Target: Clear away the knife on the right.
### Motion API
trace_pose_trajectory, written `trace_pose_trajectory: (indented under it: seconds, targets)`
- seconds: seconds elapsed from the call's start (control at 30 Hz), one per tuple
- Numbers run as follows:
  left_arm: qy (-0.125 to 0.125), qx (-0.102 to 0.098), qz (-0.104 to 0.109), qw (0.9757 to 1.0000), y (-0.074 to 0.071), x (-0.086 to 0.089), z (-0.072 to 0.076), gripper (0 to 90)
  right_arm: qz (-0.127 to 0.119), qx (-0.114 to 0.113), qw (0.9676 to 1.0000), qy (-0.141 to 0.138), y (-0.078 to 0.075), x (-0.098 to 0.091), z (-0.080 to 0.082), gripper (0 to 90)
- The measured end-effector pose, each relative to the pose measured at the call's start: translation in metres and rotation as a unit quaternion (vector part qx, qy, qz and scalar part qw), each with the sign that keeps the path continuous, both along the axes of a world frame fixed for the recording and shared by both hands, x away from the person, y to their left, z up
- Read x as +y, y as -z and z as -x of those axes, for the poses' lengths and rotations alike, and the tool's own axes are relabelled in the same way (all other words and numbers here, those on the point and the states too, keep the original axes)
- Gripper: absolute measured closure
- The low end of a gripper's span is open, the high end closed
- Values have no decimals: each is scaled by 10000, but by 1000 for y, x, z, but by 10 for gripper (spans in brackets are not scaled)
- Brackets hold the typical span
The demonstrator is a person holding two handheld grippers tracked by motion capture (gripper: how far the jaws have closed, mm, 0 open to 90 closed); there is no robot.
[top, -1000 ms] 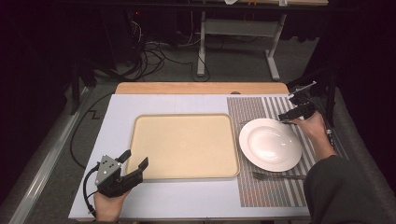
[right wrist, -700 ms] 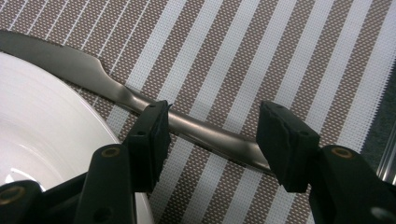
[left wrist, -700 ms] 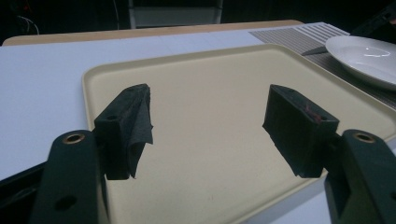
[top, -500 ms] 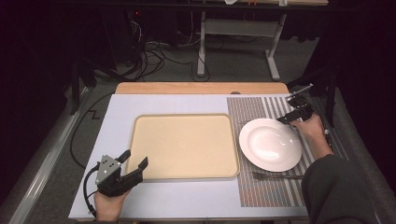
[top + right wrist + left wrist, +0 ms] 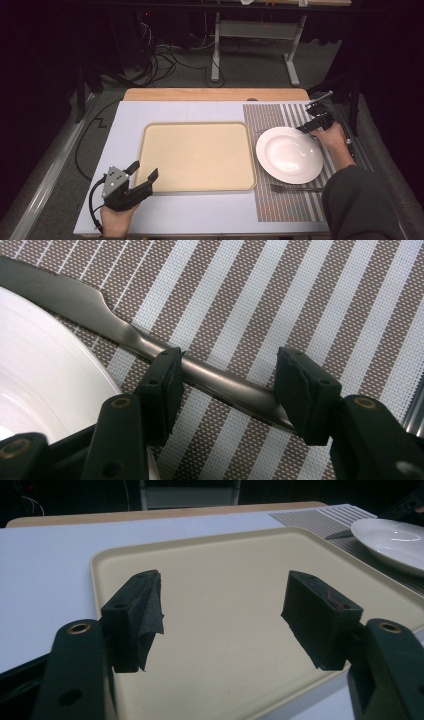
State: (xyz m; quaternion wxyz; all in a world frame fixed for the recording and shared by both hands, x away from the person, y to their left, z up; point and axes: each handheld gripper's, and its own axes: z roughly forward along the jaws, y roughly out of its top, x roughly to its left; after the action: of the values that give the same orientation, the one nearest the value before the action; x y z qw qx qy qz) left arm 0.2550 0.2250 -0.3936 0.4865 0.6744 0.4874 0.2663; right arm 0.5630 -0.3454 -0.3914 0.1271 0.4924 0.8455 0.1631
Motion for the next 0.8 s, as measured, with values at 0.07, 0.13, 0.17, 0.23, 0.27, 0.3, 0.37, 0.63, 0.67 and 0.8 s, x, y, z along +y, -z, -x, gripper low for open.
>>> trace_pose_trajectory:
  seconds: [0.07,0.13,0.17,0.23,0.27,0.3,0.37,0.63,0.67,0.8]
  targets:
    - [14,5,-15,10000,0,-1,0,333,18,19,10000,31,0,0,0,458]
    - [12,-4,-17,10000,0,-1,0,332,-8,29,10000,19,0,-1,-1,452]
    - [8,-5,-15,10000,0,0,0,331,-26,18,10000,18,1,-1,-1,450]
    - [1,-7,-9,10000,0,0,0,330,-31,35,10000,25,1,-2,-1,447]
    - [0,-11,-13,10000,0,0,0,330,-53,47,10000,19,1,-2,-1,446]
    - [4,-9,-18,10000,0,-1,0,329,-106,86,9999,27,1,-4,-1,446]
    - [-2,-19,-20,10000,0,-1,0,329,-260,203,9994,125,2,-8,-1,449]
    - [-3,-27,-23,10000,0,-1,1,329,-349,222,9990,172,3,-13,4,501]
    - [-3,-28,-25,10000,0,-1,1,328,-347,226,9990,150,3,-13,5,517]
    - [-4,-34,-27,10000,0,-1,1,329,-334,213,9992,43,2,-13,8,598]
